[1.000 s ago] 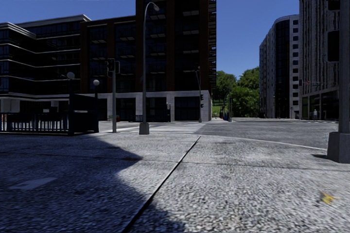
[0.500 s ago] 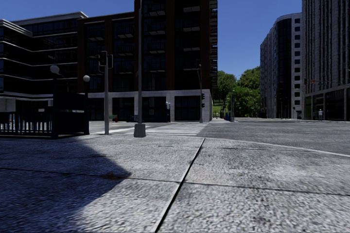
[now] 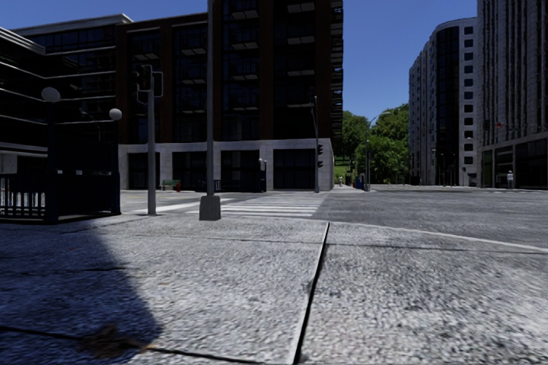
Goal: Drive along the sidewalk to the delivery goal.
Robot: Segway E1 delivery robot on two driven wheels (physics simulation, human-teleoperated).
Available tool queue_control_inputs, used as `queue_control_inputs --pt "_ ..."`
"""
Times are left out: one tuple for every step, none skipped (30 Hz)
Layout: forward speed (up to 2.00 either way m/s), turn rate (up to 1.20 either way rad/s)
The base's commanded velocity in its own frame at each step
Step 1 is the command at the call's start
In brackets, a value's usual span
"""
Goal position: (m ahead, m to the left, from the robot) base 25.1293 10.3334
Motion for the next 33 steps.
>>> queue_control_inputs --pt "2.00 0.00" --pt "2.00 0.00" --pt "2.00 0.00" --pt "2.00 0.00" --pt "2.00 0.00" --pt "2.00 0.00" --pt "2.00 0.00" --pt "2.00 0.00" --pt "2.00 0.00" --pt "2.00 0.00" --pt "2.00 0.00" --pt "2.00 0.00" --pt "2.00 0.00" --pt "2.00 0.00" --pt "2.00 0.00" --pt "2.00 0.00" --pt "2.00 0.00" --pt "2.00 0.00" --pt "2.00 0.00" --pt "2.00 0.00" --pt "2.00 0.00" --pt "2.00 0.00" --pt "2.00 0.00" --pt "2.00 0.00" --pt "2.00 0.00" --pt "2.00 0.00" --pt "2.00 0.00" --pt "2.00 0.00" --pt "2.00 0.00" --pt "2.00 0.00" --pt "2.00 0.00" --pt "2.00 0.00" --pt "2.00 0.00"
